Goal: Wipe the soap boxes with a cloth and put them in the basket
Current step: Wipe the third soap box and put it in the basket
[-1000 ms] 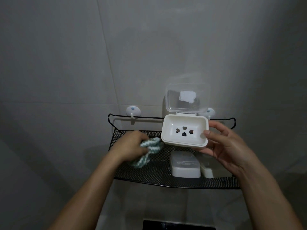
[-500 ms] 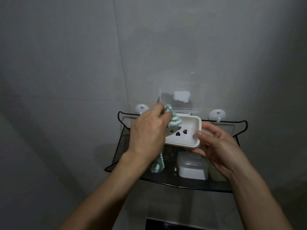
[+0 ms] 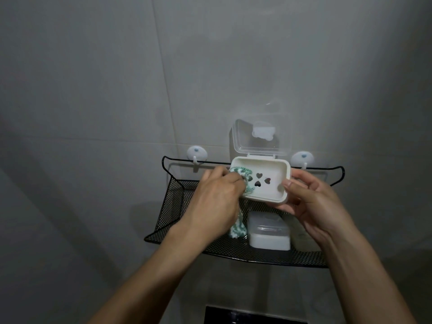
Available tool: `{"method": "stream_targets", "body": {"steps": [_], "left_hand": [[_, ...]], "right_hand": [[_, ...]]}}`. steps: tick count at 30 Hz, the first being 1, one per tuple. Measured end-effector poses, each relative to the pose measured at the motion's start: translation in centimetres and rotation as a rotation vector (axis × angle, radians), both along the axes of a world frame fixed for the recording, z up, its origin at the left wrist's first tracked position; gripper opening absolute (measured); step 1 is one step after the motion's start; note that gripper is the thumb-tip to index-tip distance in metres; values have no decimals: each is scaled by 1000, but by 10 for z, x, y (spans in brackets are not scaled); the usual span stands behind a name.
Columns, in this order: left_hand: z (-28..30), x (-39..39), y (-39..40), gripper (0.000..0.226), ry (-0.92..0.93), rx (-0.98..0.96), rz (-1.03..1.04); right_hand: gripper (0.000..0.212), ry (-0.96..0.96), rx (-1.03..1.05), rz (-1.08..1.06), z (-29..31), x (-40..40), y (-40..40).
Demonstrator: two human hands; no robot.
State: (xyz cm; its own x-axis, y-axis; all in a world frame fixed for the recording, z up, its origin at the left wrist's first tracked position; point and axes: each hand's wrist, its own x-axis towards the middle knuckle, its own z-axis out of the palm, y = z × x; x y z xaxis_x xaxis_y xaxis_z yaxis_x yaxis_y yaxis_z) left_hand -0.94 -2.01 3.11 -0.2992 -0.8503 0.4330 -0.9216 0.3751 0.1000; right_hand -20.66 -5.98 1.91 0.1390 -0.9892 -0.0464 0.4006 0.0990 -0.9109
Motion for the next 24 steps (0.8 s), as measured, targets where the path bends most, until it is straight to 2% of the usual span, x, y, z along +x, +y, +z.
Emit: {"method": "stream_targets", "body": {"steps": [4,8,13,17,21,24], "left_hand": [[2,1,2,26,142,53,-3],[3,-16,7,26,262,85,-97],[-5,-33,12,19,381,13,-119],[-5,-21,5,18,251,-50,-112],[-3,-1,-4,22,146,-39,-76],[-1,9,-8,22,154,-24,-77]], "right_hand": [[31,-24,19,18,-3,4,2],[31,-60,32,54,-6,13,3],[38,-121,23,73,-6,15,3],[48,-124,39,68,-6,15,5],[26,-96,50,23,-5,11,5],[22,-53,41,1,-3,7,4]]}}
